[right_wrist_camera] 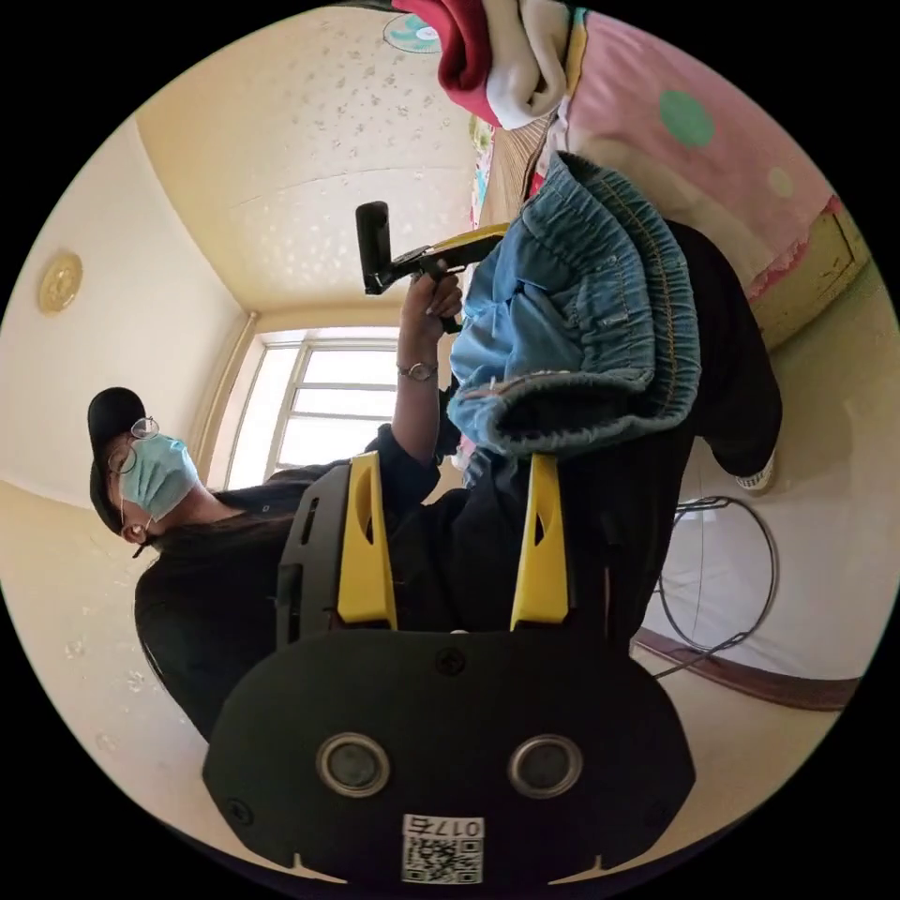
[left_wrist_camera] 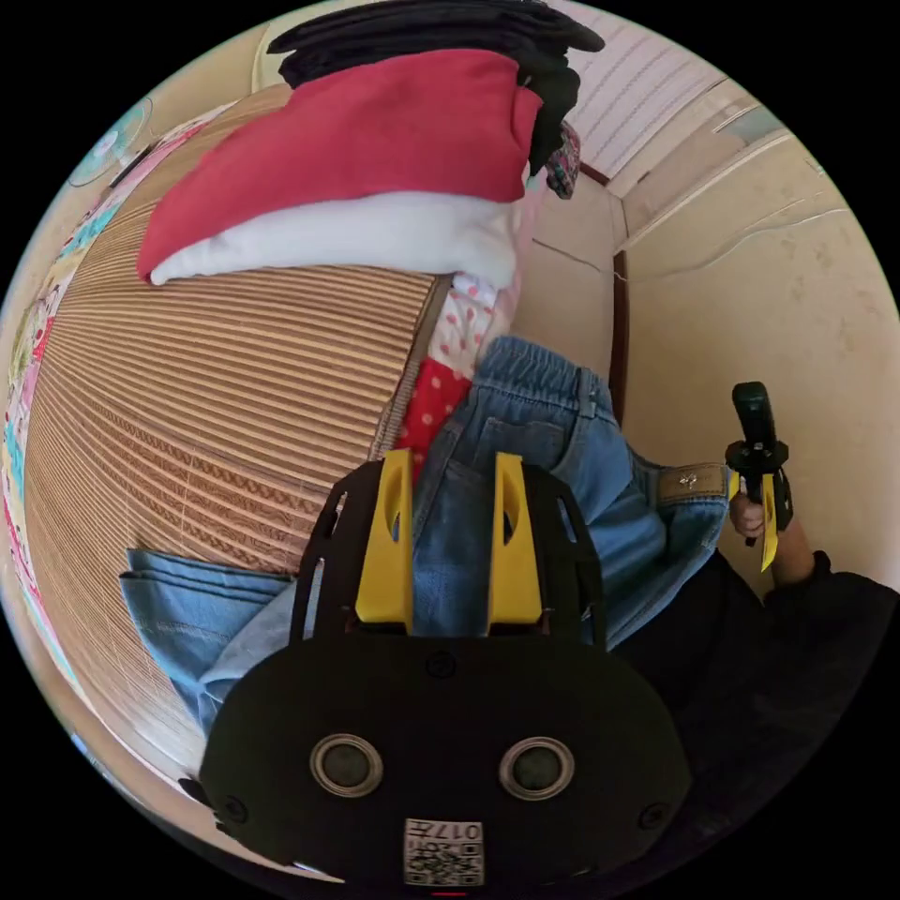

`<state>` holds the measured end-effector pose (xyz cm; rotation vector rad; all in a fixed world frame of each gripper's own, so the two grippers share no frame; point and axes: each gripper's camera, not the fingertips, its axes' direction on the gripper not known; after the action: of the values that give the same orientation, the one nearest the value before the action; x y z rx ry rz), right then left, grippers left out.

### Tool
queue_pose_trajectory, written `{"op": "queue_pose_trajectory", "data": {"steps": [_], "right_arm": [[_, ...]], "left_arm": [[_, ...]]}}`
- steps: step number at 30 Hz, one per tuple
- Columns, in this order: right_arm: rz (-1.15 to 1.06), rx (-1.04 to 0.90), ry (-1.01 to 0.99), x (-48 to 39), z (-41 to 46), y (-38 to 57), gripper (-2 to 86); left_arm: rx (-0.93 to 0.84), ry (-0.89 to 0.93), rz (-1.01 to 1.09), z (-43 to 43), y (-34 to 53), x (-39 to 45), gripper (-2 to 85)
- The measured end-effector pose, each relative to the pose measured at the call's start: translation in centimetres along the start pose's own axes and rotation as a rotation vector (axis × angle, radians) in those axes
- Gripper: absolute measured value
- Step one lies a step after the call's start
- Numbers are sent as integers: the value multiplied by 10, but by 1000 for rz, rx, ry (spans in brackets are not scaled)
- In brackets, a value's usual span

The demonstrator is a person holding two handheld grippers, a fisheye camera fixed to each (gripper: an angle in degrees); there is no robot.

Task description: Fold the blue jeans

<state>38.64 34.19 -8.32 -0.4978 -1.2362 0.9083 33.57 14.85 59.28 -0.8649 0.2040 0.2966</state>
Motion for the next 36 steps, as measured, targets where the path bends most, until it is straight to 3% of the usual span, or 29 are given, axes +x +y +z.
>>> {"op": "queue_pose_trajectory", "data": {"steps": [5,8,10,12,18,20,22,27,30,36], "right_arm": [[303,202,62,9,28,-2,134],[365,250,200,-2,47,10,61],[310,245,319,-26,55,15,34],[114,256,415,-83,59,21,17],[-608,321,768,-296,123,42,25],[-840,371,852,-365,156,59,31],[-1035,439,897,-429,188,79,37],[-1467,561,807,-587,263,152,51],[-1606,680,810,-646,298,192,51],[-1636,862,773,-735,340,231,42]], "left_arm": [[0,-38,-44,28,30,42,53],[219,115,-120,8,64,46,36],[459,320,-174,-29,106,39,30],[651,412,-207,-64,145,35,25],[1287,394,-242,-212,312,53,15],[1441,325,-209,-260,360,76,14],[1595,144,-171,-327,419,124,15],[1873,-169,-205,-430,513,232,20],[1918,-308,-200,-485,548,290,22],[1902,-605,-206,-573,556,374,28]]}}
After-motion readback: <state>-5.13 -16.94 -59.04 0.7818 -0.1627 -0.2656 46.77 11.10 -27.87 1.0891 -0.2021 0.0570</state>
